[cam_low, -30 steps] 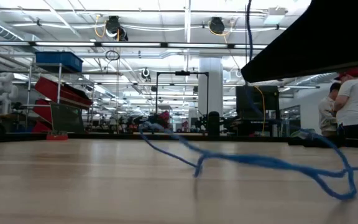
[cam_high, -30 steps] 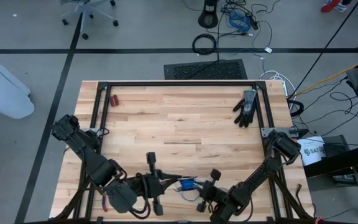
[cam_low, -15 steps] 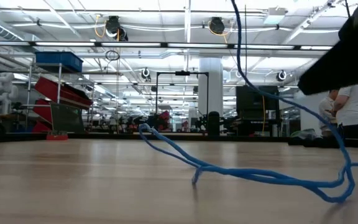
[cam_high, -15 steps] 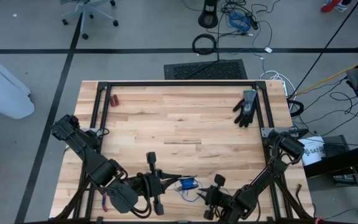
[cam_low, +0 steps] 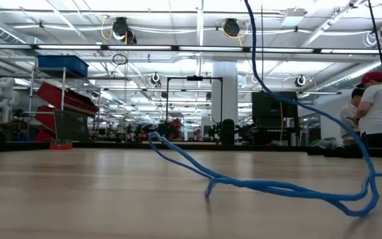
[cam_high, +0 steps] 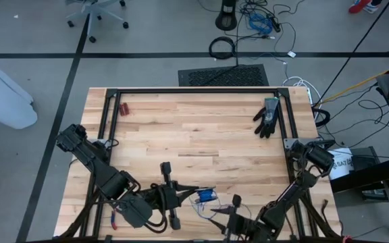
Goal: Coil cords
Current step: Coil the blue wire onto a spool
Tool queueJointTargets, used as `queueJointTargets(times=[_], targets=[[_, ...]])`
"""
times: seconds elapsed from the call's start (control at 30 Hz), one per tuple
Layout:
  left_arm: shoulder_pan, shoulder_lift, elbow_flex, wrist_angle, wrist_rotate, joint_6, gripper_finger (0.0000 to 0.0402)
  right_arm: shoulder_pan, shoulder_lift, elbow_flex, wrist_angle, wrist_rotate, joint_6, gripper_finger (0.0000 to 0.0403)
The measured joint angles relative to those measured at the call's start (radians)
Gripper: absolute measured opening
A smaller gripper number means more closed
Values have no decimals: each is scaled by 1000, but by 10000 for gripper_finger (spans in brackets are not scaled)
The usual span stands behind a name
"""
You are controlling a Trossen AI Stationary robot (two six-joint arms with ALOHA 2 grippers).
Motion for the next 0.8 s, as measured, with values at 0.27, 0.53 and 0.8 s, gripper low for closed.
queueJointTargets(times=[0.27, 0.53, 0.8], targets=[[7, 0, 0, -5, 5, 1, 6, -72, 0, 0, 125, 2, -130, 180], [7, 0, 0, -13, 6, 1, 6, -103, 0, 0, 85, -9, -74, 165], [7, 0, 0, -11, 6, 7, 6, -124, 1, 0, 40, -76, -25, 83]])
